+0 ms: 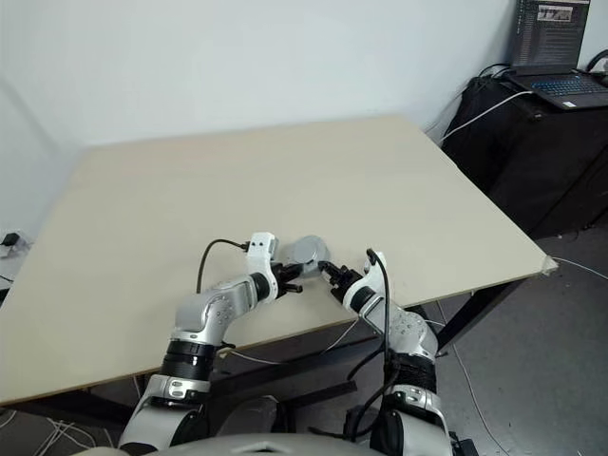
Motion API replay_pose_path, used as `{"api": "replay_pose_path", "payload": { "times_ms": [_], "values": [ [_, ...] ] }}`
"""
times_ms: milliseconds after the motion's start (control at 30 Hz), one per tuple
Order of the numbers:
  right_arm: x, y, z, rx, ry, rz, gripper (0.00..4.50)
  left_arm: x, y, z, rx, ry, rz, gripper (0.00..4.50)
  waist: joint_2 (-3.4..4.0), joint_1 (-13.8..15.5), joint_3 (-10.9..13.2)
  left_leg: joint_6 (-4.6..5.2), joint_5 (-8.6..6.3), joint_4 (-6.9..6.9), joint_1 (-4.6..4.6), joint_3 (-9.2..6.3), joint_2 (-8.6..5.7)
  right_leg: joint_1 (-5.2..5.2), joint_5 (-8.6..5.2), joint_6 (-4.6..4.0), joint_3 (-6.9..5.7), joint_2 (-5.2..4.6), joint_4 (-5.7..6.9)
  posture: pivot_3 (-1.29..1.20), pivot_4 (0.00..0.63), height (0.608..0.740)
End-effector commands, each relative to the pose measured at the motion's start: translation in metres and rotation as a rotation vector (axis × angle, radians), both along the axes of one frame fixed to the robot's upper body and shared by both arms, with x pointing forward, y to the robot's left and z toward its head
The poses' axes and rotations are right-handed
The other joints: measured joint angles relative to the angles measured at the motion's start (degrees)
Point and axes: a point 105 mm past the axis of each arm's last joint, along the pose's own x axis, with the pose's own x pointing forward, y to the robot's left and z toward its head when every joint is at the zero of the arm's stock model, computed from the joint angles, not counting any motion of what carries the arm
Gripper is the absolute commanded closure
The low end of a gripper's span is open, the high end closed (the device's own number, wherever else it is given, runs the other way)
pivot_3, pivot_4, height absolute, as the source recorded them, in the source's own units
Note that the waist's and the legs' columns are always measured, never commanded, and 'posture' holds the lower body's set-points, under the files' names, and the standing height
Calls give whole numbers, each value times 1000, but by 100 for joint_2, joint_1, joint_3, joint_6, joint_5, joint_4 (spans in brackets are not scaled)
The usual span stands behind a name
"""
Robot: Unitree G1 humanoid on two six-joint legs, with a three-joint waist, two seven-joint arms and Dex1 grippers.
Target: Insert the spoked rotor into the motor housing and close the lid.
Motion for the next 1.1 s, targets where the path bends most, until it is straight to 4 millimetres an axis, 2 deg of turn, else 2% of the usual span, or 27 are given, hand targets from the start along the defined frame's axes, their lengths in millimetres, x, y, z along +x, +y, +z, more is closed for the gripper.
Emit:
{"api": "replay_pose_path", "payload": {
  "times_ms": [33,567,867,900,933,1100],
  "values": [
    [2,15,2,0,-3,41,3327,-3,-8,0,-3,13,-34,4500,0,-7,-1,0,0,0,1,0,0,0,1,-1,2,1,0,0,0,740],
    [-1,16,3,9,-8,55,3327,16,22,-1,45,-14,162,4500,0,-29,-4,-1,0,-6,6,0,2,-11,19,-10,30,6,-2,0,0,740],
    [-1,15,-1,-8,-2,44,3327,19,23,-1,50,-19,179,4500,0,-34,-4,-2,0,-13,5,0,-1,-27,33,-12,63,20,-12,0,0,740],
    [-1,14,-1,-11,-3,43,2619,20,22,-1,48,-20,178,4500,-1,-33,-4,-2,0,-15,5,0,-1,-30,32,-13,67,21,-12,0,0,740],
    [-1,14,-1,-14,-4,42,2438,20,22,0,47,-21,176,4500,-2,-32,-3,-2,0,-18,5,1,-1,-31,32,-13,67,21,-13,0,0,740],
    [-3,11,-4,-39,11,43,787,19,20,0,39,-21,171,4500,-4,-29,-3,-7,3,-31,-4,8,-2,-48,30,-17,77,22,-14,0,0,740]
  ]
}}
